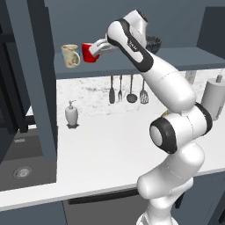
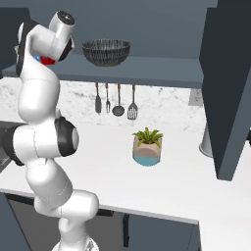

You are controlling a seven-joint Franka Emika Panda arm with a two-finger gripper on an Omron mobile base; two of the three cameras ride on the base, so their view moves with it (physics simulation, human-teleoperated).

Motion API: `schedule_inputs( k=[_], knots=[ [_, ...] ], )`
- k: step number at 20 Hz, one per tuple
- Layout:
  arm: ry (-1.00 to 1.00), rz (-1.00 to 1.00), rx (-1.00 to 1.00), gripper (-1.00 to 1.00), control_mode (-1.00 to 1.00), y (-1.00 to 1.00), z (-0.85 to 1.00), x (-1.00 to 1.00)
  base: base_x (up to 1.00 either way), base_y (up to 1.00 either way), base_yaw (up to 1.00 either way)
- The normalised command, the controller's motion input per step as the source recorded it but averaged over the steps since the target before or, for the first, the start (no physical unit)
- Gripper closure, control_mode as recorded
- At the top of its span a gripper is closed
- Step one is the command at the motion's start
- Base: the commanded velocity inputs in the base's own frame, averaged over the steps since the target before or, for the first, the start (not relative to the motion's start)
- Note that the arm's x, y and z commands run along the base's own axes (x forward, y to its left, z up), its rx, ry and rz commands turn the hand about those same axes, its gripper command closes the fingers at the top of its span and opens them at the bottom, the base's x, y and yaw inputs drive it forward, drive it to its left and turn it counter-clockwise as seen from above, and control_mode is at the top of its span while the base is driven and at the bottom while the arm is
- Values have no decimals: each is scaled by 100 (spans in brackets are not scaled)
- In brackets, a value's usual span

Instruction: Gather all objects into one cabinet and sort the glasses and bowls to opposite sides.

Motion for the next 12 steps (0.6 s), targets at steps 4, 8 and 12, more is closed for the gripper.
schedule_inputs(
  k=[4,8,12],
  knots=[
    [0,0,-2,100,-100,20,0,0,0,0,0],
    [0,0,-5,100,-100,34,0,0,0,0,0],
    [0,0,-2,100,-100,24,-2,0,0,0,0]
  ],
)
